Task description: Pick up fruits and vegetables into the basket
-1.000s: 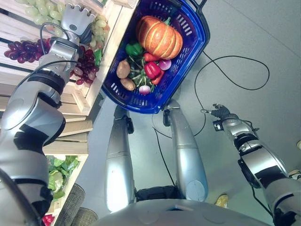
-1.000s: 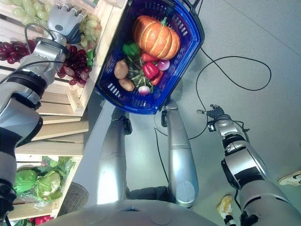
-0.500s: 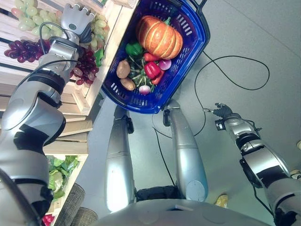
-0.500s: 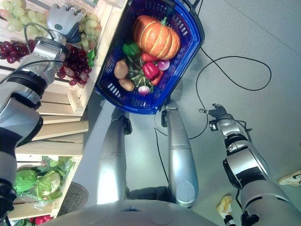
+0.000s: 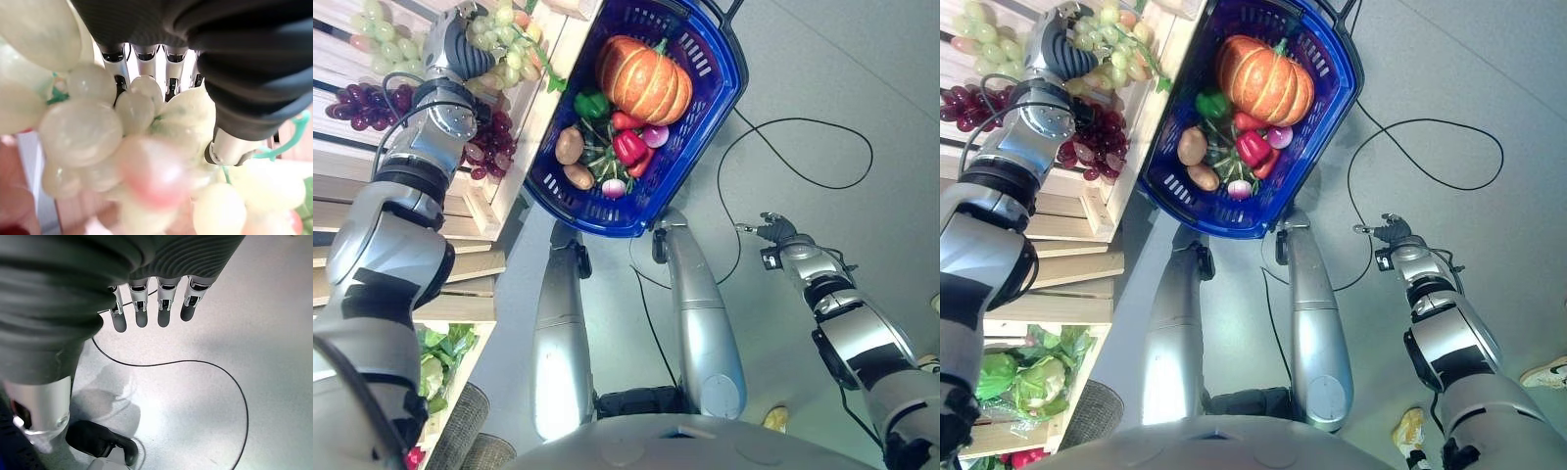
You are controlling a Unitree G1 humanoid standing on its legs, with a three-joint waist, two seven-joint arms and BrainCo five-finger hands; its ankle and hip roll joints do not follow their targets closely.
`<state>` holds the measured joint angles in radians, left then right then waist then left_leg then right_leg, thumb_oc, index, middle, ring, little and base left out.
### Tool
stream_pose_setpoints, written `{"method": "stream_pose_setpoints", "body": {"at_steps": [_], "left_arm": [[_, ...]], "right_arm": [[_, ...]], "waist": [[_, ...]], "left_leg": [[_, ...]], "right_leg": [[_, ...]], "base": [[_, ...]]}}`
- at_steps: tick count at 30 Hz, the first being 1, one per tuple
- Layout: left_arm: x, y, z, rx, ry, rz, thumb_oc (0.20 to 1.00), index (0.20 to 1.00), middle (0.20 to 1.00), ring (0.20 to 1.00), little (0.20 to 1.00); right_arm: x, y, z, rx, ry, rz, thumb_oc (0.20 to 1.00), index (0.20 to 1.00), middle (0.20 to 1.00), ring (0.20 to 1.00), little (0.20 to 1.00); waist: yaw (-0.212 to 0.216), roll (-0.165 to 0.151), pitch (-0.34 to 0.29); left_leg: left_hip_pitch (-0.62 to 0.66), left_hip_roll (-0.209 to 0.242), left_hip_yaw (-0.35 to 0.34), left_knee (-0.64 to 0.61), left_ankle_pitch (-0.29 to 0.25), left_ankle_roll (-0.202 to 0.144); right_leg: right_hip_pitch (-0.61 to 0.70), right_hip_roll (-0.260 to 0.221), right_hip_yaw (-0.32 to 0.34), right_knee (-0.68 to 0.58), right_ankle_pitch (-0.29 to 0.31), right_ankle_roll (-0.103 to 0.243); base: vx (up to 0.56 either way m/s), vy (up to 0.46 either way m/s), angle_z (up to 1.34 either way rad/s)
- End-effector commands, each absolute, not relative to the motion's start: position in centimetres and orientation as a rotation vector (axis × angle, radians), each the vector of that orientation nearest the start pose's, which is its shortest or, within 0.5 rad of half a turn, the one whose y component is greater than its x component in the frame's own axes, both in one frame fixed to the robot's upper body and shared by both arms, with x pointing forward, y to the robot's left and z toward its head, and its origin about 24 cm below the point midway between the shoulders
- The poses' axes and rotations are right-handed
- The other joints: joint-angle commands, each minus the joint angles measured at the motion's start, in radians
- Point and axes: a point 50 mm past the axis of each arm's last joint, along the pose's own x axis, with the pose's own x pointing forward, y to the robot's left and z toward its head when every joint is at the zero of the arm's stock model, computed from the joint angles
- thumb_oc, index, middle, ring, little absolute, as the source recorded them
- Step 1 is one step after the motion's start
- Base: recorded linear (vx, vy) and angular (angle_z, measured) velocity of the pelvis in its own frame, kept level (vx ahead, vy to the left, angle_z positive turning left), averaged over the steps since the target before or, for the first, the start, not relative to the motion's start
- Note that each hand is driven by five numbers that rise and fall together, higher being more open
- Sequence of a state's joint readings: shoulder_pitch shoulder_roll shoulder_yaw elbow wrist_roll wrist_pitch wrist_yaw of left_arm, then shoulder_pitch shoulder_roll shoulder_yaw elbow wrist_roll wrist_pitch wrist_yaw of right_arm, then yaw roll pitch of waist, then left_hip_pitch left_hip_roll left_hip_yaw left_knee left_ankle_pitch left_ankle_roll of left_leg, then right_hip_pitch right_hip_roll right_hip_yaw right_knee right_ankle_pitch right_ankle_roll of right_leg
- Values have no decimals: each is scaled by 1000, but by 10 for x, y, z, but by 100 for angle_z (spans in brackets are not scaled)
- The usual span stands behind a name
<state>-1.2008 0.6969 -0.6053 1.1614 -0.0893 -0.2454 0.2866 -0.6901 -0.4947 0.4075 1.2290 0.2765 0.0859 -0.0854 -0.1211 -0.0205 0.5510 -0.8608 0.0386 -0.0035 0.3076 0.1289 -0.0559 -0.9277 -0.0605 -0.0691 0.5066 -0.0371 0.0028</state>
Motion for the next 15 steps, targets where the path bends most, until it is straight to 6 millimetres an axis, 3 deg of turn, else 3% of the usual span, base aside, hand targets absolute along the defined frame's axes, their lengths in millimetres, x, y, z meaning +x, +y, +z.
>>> {"method": "stream_pose_setpoints", "body": {"at_steps": [1,3,8,11,15], "left_arm": [[393,295,224,687,-226,404,200,200,200,200,200],[393,295,226,707,-231,399,200,200,200,200,200],[392,292,229,559,-276,378,200,200,200,200,200],[392,287,241,304,-371,320,200,200,200,200,200],[388,281,244,70,-465,255,200,200,200,200,200]], "right_arm": [[295,-294,-26,-485,716,-239,1000,1000,1000,1000,1000],[294,-294,-27,-483,719,-240,1000,1000,1000,1000,1000],[293,-295,-28,-486,719,-235,1000,1000,1000,1000,1000],[290,-291,-32,-490,704,-238,1000,1000,1000,1000,1000],[292,-286,-31,-485,626,-253,1000,1000,1000,1000,1000]], "waist": [[37,-23,-31],[38,-23,-31],[37,-21,-31],[38,-24,-31],[43,-24,-31]], "left_leg": [[-5,-25,-16,114,-124,-4],[-2,-26,-16,112,-125,-4],[-1,-24,-16,109,-125,-3],[8,-23,-13,106,-131,-1],[20,-28,-17,106,-135,-1]], "right_leg": [[49,28,14,-116,60,59],[52,25,11,-119,60,59],[49,28,14,-114,59,56],[57,28,11,-115,52,55],[69,26,8,-115,52,56]], "base": [[0,0,0],[0,0,0],[0,0,0],[6,-11,0],[11,-25,1]]}}
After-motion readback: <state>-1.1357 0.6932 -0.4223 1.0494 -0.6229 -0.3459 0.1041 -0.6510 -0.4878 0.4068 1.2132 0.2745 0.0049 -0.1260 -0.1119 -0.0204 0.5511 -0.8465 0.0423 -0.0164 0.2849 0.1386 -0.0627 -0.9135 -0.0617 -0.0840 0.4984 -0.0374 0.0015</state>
